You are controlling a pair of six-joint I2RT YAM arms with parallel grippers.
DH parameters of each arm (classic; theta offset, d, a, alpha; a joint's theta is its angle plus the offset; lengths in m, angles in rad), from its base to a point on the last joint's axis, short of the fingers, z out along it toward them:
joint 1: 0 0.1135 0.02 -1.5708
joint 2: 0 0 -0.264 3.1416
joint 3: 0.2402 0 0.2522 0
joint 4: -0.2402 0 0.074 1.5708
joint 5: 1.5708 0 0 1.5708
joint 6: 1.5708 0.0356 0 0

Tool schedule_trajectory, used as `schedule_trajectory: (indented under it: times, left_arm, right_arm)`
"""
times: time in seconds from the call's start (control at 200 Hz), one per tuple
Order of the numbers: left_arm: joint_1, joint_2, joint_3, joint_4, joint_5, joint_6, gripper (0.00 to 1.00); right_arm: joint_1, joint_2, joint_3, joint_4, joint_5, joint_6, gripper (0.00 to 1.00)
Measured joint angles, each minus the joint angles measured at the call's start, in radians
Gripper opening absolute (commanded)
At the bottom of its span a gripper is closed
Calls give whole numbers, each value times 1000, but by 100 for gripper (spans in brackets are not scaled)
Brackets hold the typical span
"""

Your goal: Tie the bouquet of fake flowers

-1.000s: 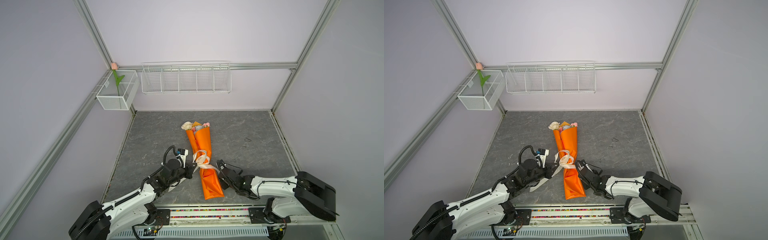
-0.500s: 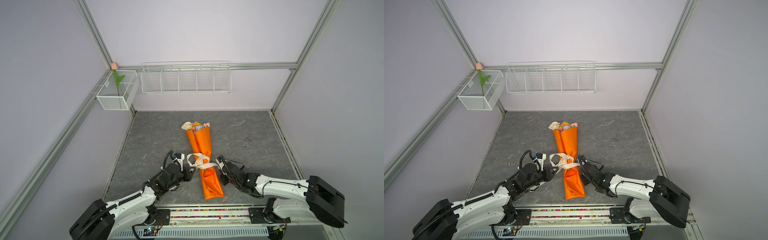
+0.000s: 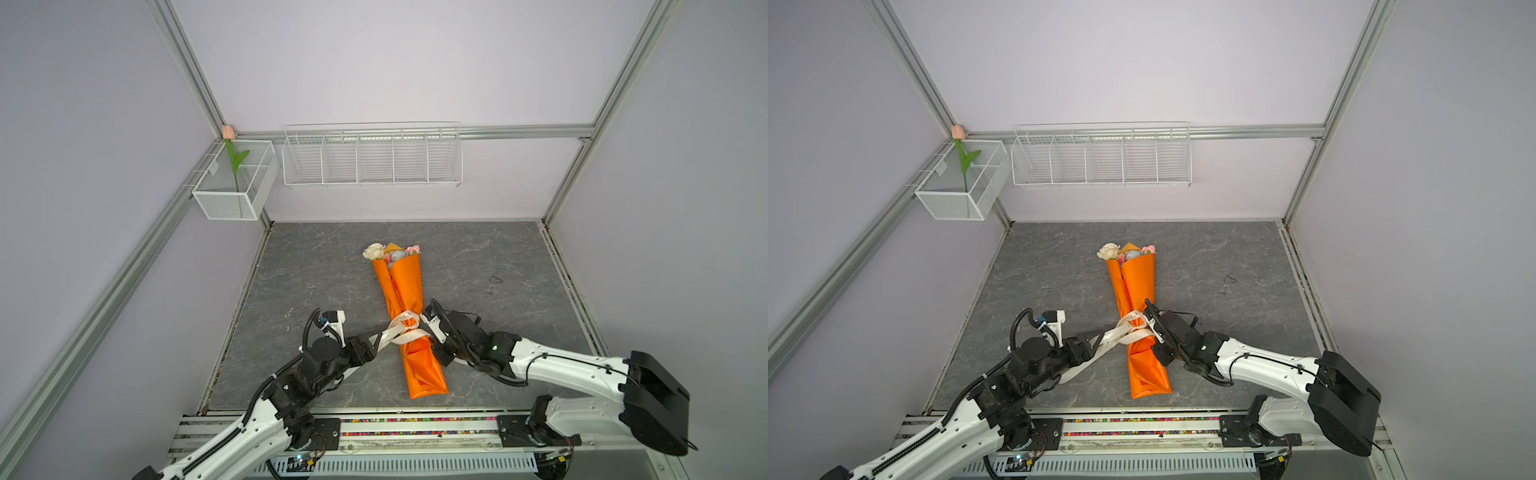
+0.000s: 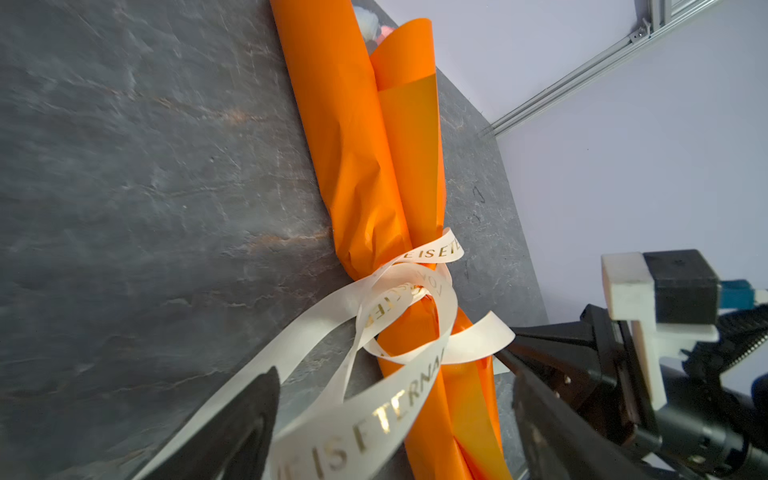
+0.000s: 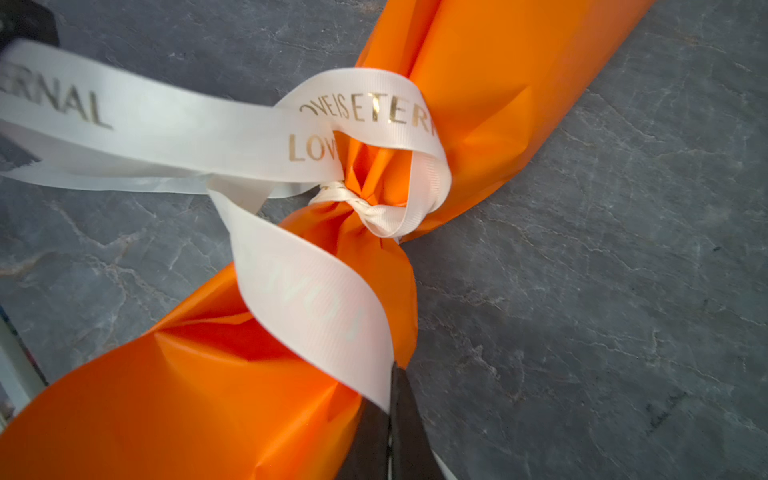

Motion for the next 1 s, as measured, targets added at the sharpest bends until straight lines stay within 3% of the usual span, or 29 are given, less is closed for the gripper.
schedule_trajectory:
  times: [0.11, 0.21, 0.41, 0.515, 0.62, 1.0]
  left_arm:
    - [3, -32, 55, -93, -23, 35, 89]
    - [4, 27, 110, -138, -17, 83, 82]
    - [4, 389, 280, -101, 113, 274, 69]
    - [4, 634, 451, -138, 175, 384, 73]
    - [12, 786, 593, -179, 212, 495, 78]
    - [112, 961, 680, -282, 300, 709, 77]
  right_arm:
    - [-20, 0, 21, -31, -50, -1, 6]
    - [-53, 0, 42, -75, -82, 18, 6]
    - [-100, -6, 66, -159, -103, 83, 6]
    - [-112, -7, 91, -210, -133, 101, 6]
    - [-139, -6, 111, -225, -167, 126, 7]
    - [-187, -18, 87, -252, -242, 179, 6]
